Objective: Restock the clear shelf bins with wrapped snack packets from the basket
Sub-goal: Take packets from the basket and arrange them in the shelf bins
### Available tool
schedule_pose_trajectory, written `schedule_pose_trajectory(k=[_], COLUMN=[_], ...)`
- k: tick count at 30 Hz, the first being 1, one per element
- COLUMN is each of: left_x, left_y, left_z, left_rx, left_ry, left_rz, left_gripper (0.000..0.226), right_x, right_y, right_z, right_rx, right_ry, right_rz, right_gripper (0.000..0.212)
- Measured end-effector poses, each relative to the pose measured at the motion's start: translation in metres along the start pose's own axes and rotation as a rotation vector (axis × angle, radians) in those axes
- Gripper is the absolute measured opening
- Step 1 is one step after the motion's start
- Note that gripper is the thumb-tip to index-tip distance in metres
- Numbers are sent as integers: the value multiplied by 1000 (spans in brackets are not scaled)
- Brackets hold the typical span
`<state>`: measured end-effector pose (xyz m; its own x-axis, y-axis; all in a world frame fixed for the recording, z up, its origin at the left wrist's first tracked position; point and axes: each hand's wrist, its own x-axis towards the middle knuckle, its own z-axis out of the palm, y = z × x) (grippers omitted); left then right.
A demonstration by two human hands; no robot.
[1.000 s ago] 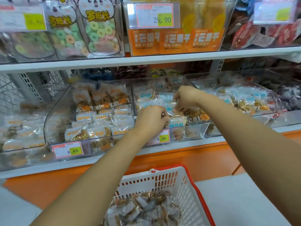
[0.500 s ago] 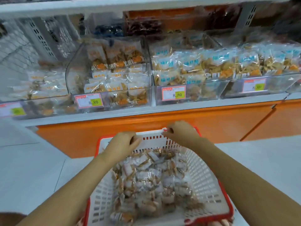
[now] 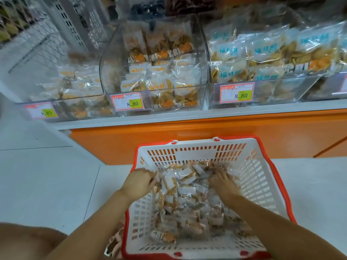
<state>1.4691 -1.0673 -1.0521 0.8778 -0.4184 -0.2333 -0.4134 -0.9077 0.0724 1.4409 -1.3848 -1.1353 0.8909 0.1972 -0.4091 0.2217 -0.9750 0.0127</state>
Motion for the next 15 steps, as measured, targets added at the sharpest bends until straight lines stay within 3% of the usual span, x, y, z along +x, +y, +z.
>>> schedule_pose_trajectory(k=[4,7,9,11,13,15], left_x=[4,9,12,15,16,19], left_y=[12,29,51,80,107,126], left_z=[-7,-19,-34,-53,-70,-83], left_rx=[-170,-502,-675,-807,-899,-989], left_ry=[-129,-145,-163,-233,-274,-208], left_rz=[-101,-158,-142,-88,-35,4], left_gripper=[28,19,25,46,58,38], right_x=[-1,-6,-16,-30,-44,-55], right_y=[10,18,23,35,54,73], right_z=[-21,-55,-93,-136,-168,-188], right_rx=[-165,13,255,708,1098,1265], right_ry=[-86,-196,-277,-492,-691,-661], right_rz=[-106,-134,-122,-31,14,30], right_gripper=[63,62,58,48,54,42])
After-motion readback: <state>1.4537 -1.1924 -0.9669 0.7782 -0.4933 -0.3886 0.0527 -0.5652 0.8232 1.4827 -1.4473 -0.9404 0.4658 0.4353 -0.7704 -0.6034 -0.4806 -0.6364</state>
